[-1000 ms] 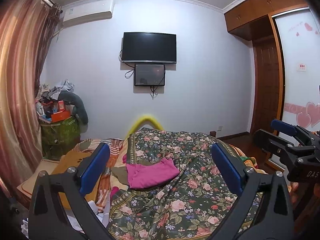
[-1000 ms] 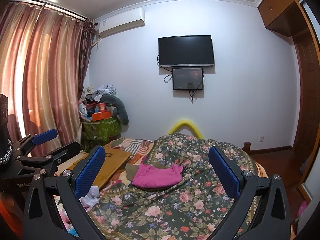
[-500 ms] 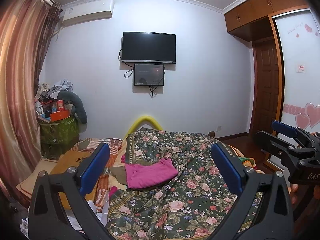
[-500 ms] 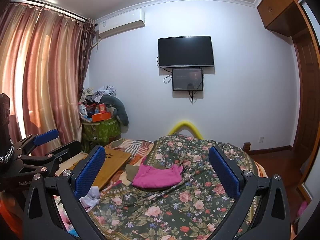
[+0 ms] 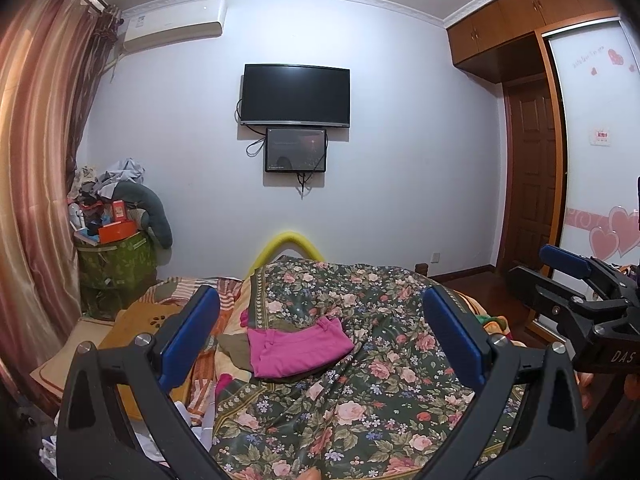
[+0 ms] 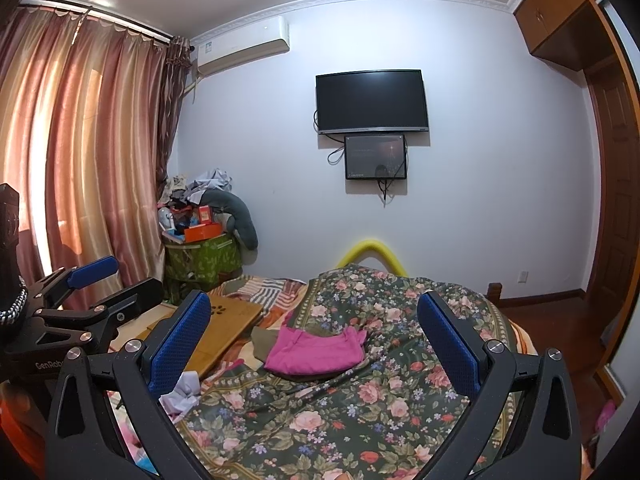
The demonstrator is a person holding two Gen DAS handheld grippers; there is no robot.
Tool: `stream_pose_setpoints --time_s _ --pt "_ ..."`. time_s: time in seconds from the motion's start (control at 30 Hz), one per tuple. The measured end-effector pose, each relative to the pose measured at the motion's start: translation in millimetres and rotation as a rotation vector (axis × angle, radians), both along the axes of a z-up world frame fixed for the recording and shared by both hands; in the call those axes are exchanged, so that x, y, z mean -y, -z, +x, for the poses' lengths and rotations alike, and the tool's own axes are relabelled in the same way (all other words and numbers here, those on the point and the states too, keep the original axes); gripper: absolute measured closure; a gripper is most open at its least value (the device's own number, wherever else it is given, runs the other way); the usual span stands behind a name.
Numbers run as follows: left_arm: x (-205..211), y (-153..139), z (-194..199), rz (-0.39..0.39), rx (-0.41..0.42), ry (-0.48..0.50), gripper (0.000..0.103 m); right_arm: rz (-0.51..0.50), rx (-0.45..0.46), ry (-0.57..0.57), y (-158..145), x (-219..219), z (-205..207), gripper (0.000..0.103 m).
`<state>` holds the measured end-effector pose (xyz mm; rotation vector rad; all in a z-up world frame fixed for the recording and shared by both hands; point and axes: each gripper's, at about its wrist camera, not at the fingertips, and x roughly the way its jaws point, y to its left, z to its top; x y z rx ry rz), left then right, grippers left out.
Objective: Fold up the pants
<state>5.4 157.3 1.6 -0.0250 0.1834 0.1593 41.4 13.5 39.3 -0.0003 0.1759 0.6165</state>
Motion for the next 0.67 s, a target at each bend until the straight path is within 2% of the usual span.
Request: stream_pose_setpoints --time_s 0.67 --pt "1.8 5.6 8.4 -0.022 -0.041 0.027 0.0 0.003 -0.022 0.008 4.7 0.7 3.3 0.0"
